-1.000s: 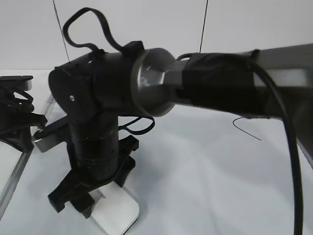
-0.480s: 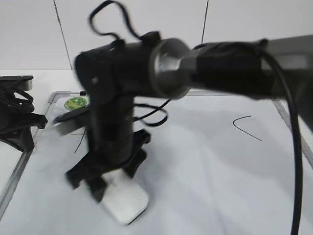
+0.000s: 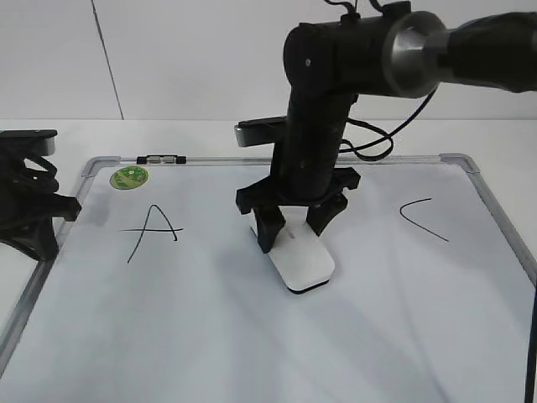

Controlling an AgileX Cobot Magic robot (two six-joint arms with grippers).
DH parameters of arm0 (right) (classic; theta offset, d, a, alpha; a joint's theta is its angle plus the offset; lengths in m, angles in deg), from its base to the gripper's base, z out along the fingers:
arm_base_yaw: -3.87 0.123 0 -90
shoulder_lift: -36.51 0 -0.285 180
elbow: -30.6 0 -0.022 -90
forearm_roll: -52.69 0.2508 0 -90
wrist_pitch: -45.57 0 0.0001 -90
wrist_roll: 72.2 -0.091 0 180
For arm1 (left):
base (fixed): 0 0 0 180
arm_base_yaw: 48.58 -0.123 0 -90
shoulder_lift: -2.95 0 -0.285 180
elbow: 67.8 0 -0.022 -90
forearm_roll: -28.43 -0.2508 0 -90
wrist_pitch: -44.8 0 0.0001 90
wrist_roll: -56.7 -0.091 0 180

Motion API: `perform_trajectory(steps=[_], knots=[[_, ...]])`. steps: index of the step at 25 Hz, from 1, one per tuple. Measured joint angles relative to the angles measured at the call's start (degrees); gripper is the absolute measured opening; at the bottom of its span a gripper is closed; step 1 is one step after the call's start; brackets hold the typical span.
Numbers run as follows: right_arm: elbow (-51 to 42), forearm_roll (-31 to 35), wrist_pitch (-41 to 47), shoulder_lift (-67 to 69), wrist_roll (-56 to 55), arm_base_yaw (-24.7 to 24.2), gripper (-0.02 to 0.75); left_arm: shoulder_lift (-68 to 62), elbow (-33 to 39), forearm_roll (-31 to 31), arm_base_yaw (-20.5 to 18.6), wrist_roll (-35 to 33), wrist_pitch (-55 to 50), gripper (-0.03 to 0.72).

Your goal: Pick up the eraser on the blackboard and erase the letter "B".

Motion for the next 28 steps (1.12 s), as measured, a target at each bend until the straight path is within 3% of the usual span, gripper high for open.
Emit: perform_trajectory(steps=[22,28], knots=[[-0.3,-2.0,1.3,-10.7,-0.6,-1.8,0.533,0.0,-0.2,-0.3,0.0,-0.1,-0.5,0.068],[-3.8,-1.8,1.3,-12.6,-1.0,-5.1,0.533,0.0,-0.2,-0.3,0.0,-0.1,-0.5,0.068]])
